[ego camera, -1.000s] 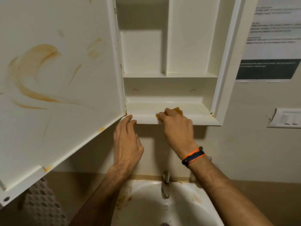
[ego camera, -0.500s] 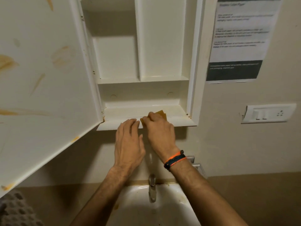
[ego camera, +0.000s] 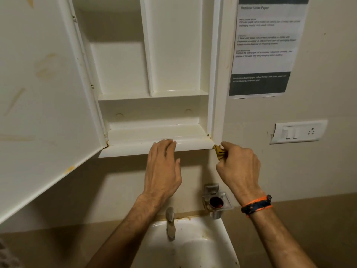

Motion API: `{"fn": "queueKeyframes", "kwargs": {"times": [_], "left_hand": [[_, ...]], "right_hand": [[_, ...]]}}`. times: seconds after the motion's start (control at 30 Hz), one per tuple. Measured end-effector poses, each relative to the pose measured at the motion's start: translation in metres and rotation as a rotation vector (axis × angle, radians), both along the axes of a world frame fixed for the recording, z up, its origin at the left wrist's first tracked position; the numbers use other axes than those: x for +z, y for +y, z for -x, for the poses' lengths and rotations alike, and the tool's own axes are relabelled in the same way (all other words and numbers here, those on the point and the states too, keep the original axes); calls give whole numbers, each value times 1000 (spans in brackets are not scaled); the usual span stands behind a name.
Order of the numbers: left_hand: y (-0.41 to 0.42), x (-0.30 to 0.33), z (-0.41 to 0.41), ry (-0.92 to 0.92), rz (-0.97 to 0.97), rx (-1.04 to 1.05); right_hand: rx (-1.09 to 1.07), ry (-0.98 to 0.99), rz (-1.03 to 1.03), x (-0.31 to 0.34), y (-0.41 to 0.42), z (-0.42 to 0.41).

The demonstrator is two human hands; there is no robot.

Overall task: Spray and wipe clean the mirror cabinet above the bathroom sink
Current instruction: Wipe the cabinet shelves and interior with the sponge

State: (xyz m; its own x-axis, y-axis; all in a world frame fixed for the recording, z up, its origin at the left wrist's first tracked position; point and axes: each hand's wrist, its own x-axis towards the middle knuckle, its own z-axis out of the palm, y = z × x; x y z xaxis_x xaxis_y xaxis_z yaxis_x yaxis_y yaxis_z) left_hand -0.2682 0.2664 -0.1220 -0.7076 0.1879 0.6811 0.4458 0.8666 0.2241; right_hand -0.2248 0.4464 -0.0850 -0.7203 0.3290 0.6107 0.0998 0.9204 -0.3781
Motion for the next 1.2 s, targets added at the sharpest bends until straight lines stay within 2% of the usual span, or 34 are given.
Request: {"fn": "queueKeyframes", "kwargs": {"times": [0.1, 0.2, 0.3, 0.37, 0.47, 0.6, 0.7, 0.77, 0.93, 1.1, 1.2], "left_hand": [[10, 2, 1, 2, 6, -41], [17, 3, 2, 3, 11, -61], [19, 3, 3, 4, 18, -64], [18, 2, 4, 10, 17, -72], [16, 0, 6, 17, 16, -86], [14, 0, 6, 7, 20, -98], [12, 1, 6, 0, 16, -113], [11, 1, 7, 2, 15, -115], [11, 0, 6, -10, 2, -128], [9, 0, 6, -12, -7, -137], [10, 0, 7, -12, -18, -138]], "right_hand": [[75, 125, -30, -2, -3, 0], [107, 189, -193, 3, -9, 9], [29, 23, -387, 8, -22, 21], [-15, -80, -403, 6, -27, 27], [-31, -134, -349, 6, -33, 28], [5, -177, -172, 12, -38, 23], [57, -142, -72, 16, -30, 20], [73, -109, -100, 19, -28, 19], [42, -190, -212, 16, -40, 24], [137, -120, 94, 13, -25, 20], [167, 42, 198, 17, -20, 15]]}}
